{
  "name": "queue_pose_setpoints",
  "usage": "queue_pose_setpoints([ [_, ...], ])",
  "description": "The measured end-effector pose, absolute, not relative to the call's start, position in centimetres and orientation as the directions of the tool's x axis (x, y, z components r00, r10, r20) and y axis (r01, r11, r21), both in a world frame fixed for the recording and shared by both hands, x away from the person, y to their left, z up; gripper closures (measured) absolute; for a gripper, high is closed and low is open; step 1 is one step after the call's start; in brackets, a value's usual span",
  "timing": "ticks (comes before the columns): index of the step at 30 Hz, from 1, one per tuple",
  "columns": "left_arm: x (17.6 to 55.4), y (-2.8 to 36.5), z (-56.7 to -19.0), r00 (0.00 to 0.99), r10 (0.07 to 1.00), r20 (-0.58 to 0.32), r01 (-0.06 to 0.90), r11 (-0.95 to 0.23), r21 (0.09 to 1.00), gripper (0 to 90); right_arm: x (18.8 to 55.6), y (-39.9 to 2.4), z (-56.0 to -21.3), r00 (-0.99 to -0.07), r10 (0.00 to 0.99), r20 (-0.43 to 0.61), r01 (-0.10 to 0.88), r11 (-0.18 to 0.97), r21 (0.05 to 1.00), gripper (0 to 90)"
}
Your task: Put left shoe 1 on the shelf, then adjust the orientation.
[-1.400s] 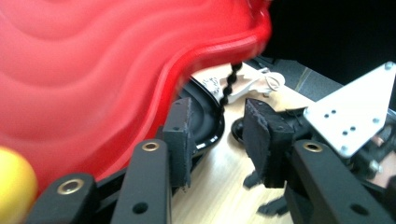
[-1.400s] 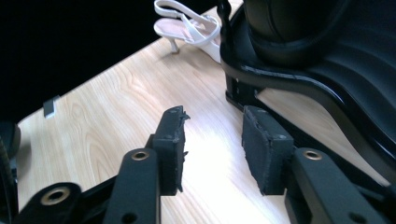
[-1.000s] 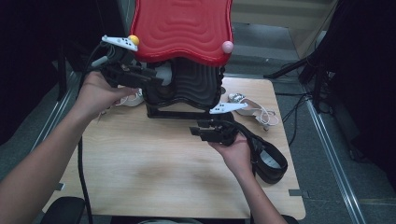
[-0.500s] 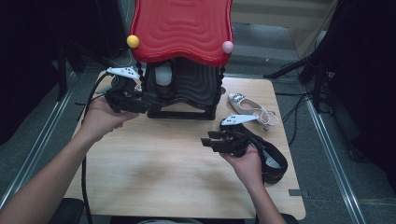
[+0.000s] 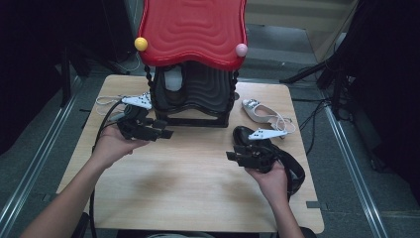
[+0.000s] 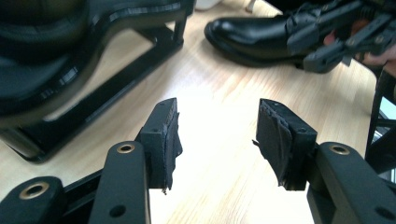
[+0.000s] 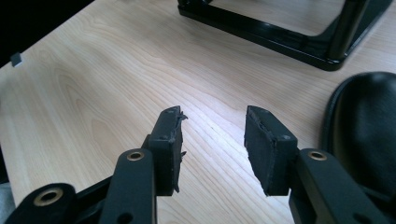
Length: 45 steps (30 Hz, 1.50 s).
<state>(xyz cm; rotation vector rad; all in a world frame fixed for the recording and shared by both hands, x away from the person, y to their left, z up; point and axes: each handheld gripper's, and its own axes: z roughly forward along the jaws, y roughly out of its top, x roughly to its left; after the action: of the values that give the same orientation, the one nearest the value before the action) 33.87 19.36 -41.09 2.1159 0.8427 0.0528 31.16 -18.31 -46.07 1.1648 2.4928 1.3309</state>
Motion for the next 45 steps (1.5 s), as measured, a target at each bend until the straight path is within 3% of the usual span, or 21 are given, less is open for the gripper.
queue_pose_setpoints([
  [19,33.5,17.9,-45.6,0.777,0.563,-0.282,0.570,-0.439,0.694,50.8,29.9,-22.2,-46.0,-0.640,0.730,0.241,0.620,0.304,0.724,57.4],
  [45,34.5,17.3,-46.6,0.791,0.548,-0.273,0.559,-0.464,0.687,50.8,27.2,-28.4,-44.4,-0.530,0.828,0.183,0.658,0.266,0.704,59.8],
])
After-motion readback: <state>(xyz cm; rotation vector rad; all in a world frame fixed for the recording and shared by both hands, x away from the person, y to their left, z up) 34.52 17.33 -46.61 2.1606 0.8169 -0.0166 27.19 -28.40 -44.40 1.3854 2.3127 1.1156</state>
